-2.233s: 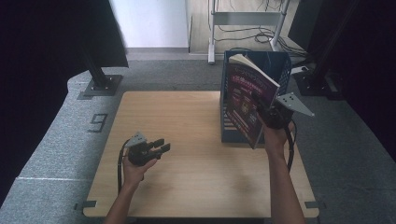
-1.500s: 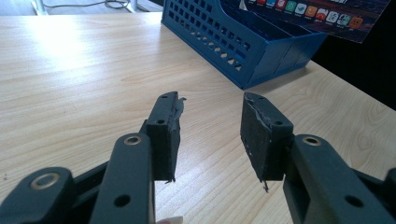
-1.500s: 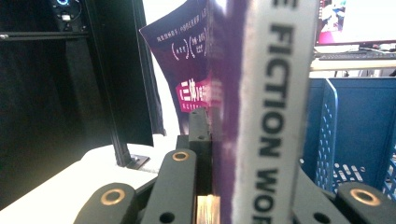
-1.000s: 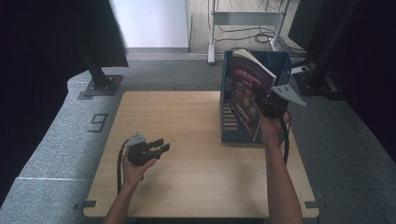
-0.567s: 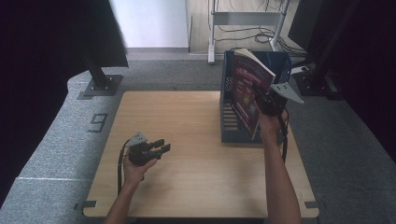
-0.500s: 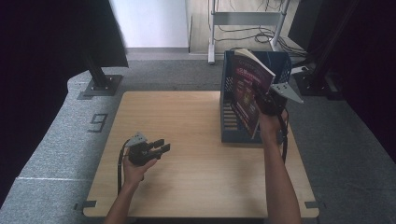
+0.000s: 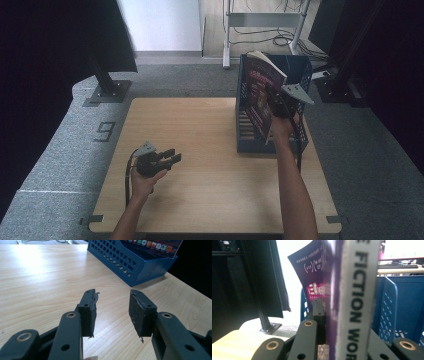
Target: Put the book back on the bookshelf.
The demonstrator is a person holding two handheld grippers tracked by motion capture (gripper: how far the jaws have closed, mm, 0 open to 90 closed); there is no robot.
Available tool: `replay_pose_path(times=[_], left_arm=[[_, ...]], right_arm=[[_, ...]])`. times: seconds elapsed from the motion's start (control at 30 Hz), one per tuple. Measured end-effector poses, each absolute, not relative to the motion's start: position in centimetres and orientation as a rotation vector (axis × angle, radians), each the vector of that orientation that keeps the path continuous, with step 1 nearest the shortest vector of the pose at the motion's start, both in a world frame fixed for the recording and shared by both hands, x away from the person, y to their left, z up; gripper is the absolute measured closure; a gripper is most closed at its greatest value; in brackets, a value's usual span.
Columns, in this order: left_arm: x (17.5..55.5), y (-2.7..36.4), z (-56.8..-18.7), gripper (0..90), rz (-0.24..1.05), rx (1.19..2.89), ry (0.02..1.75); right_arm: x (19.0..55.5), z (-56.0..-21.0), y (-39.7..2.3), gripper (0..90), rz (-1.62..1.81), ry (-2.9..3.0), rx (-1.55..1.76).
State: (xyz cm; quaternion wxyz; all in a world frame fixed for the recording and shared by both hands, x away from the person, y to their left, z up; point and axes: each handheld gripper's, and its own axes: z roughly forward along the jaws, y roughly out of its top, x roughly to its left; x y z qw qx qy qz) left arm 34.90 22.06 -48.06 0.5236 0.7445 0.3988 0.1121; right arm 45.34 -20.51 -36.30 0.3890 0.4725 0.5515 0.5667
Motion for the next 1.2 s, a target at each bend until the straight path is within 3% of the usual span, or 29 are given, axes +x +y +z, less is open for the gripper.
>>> replay_pose_path(times=[1.2], left_arm=[[35.2,22.0,-48.6,57.3,0.248,1.798,0.956]], right_arm=[[48.6,-38.3,-18.9,81.7,1.439,1.318,1.229]])
